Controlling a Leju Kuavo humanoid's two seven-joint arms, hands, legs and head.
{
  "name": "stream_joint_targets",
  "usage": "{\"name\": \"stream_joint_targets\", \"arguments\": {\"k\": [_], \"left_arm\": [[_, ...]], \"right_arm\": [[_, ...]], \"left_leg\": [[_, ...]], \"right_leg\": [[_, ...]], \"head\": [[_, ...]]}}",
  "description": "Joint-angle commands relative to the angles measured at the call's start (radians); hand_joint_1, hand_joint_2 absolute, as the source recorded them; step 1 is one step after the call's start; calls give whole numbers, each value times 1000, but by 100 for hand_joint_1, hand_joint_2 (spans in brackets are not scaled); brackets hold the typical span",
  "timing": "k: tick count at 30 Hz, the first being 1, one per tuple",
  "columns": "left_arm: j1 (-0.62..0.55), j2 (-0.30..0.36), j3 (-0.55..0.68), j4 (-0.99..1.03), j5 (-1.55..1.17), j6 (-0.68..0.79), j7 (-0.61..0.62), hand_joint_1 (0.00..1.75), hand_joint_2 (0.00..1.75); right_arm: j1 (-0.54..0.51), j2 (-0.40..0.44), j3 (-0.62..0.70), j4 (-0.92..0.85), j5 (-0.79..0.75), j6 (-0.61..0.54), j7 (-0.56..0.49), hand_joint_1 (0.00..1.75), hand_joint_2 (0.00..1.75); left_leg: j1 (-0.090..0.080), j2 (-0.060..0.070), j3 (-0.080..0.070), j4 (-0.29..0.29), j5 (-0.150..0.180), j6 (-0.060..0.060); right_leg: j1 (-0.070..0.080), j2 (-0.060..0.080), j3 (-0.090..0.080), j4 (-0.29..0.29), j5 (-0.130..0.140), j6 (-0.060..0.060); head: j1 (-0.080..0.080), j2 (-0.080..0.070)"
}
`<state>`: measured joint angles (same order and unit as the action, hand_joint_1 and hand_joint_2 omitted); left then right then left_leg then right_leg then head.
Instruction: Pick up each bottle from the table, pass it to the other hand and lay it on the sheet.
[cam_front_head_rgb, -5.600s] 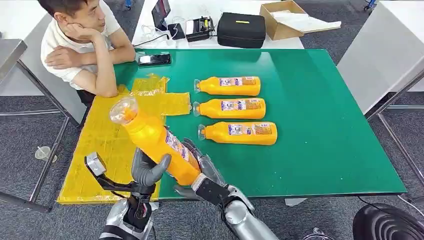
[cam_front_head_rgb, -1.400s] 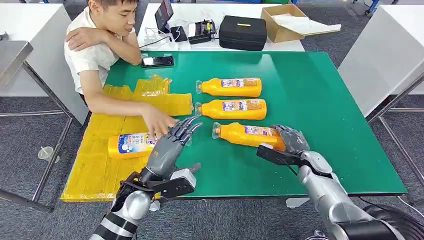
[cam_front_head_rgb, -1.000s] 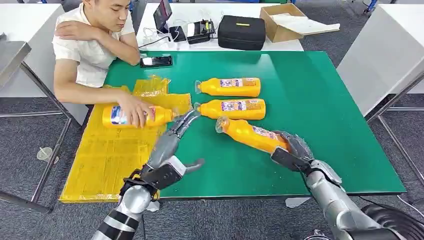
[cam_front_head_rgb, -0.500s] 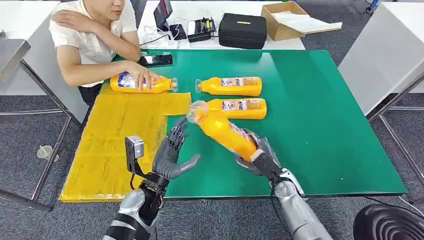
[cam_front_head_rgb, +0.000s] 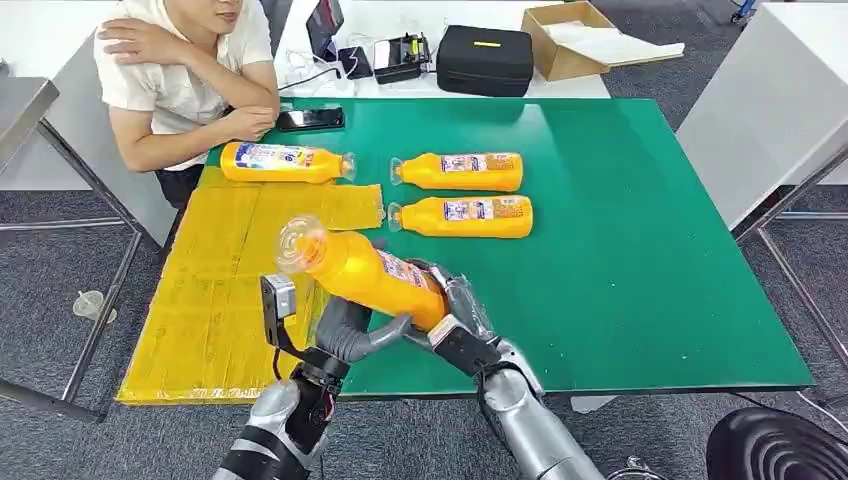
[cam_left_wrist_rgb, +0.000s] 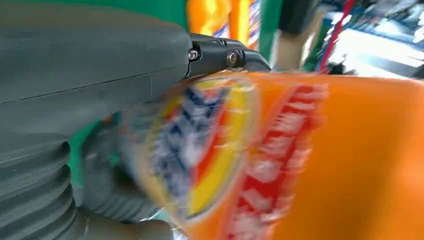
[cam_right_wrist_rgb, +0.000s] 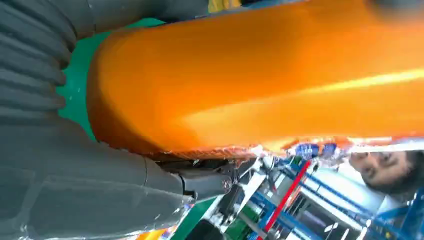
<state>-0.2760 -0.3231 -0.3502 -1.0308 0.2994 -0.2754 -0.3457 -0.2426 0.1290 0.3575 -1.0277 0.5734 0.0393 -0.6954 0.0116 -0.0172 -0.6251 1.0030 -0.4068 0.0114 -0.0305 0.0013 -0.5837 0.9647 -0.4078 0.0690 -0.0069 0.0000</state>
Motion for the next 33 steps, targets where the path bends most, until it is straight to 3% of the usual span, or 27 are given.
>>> {"name": "stream_joint_targets", "arguments": {"k": [1, 12, 14, 15, 16, 17, 18, 19, 20, 21, 24, 29, 31, 33], "left_arm": [[-64, -26, 3, -40, 49, 78, -25, 0, 175], [-100, -26, -8, -38, 63, 96, -55, 0, 175], [-110, -26, 2, -57, 35, 137, -96, 157, 175], [-116, -26, 3, -59, 36, 136, -92, 157, 175], [-116, -26, 3, -59, 36, 136, -92, 175, 175], [-109, -26, 18, -77, 44, 153, -102, 175, 175], [-110, -26, 23, -80, 44, 156, -103, 175, 175], [-107, -26, 34, -82, 44, 156, -98, 175, 175], [-101, -26, 48, -86, 31, 157, -92, 175, 175], [-94, -26, 55, -92, 6, 161, -94, 175, 175], [-45, -20, 105, -143, -149, 223, -95, 175, 175], [-18, -12, 138, -185, -203, 229, -92, 175, 175], [1, -4, 156, -209, -283, 278, -57, 175, 175], [47, 6, 192, -274, -281, 227, -38, 175, 175]], "right_arm": [[-53, 42, 94, 204, 54, -27, 11, 175, 175], [-76, 50, 139, 265, 75, -8, 22, 175, 175], [-77, 59, 147, 290, 72, -13, 21, 175, 175], [-74, 62, 148, 292, 71, -13, 21, 175, 175], [-74, 62, 148, 292, 71, -13, 21, 175, 175], [-77, 63, 154, 301, 75, -24, 28, 175, 175], [-73, 66, 149, 302, 67, -23, 32, 141, 175], [-67, 67, 143, 301, 59, -24, 33, 0, 175], [-56, 69, 124, 290, 43, -37, 35, 0, 175], [-46, 67, 107, 276, 37, -62, 38, 0, 0], [8, 58, 5, 190, 57, -178, 62, 0, 0], [34, 39, -38, 146, 79, -185, 64, 0, 0], [57, 34, -119, 112, 131, -348, 76, 0, 0], [86, 15, -259, 34, 137, -389, 108, 0, 0]], "left_leg": [[1, 2, 2, 2, -2, 0], [1, 0, 1, 1, -1, 0], [1, -1, 1, 2, -2, 0], [1, 0, 0, 1, -1, 0], [1, 0, -1, 1, -1, 0], [1, -1, 0, 2, -1, 0], [2, 0, 2, 3, -2, 0], [1, -1, -1, 1, 0, 0], [1, -1, 1, 2, -1, 0], [2, -1, 0, 1, -1, 0], [1, -1, 1, 1, -1, 0], [0, 0, 1, 1, -2, 0], [0, 0, -2, 0, -1, 0], [1, 1, 2, 2, -3, 0]], "right_leg": [[2, 0, 2, 1, -1, -4], [2, -1, 1, 0, -1, -3], [2, -2, 2, 1, -2, -3], [2, -2, 0, 0, -1, -3], [1, -2, 0, 0, -1, -2], [2, -3, 1, 1, -2, -3], [3, -3, 3, 1, -3, -5], [1, -3, -1, 0, -1, -2], [2, -3, 1, 1, -2, -4], [2, -3, 1, 0, -1, -3], [1, -3, 1, -1, -2, -3], [1, -1, 2, 0, -2, -3], [0, 0, -1, 0, -1, -2], [2, 0, 3, 0, -3, -5]], "head": [[0, 0], [0, 0], [0, 0], [0, 0], [0, 0], [0, 0], [0, 0], [0, 0], [0, 0], [0, 0], [0, 0], [0, 0], [0, 0], [0, 0]]}}
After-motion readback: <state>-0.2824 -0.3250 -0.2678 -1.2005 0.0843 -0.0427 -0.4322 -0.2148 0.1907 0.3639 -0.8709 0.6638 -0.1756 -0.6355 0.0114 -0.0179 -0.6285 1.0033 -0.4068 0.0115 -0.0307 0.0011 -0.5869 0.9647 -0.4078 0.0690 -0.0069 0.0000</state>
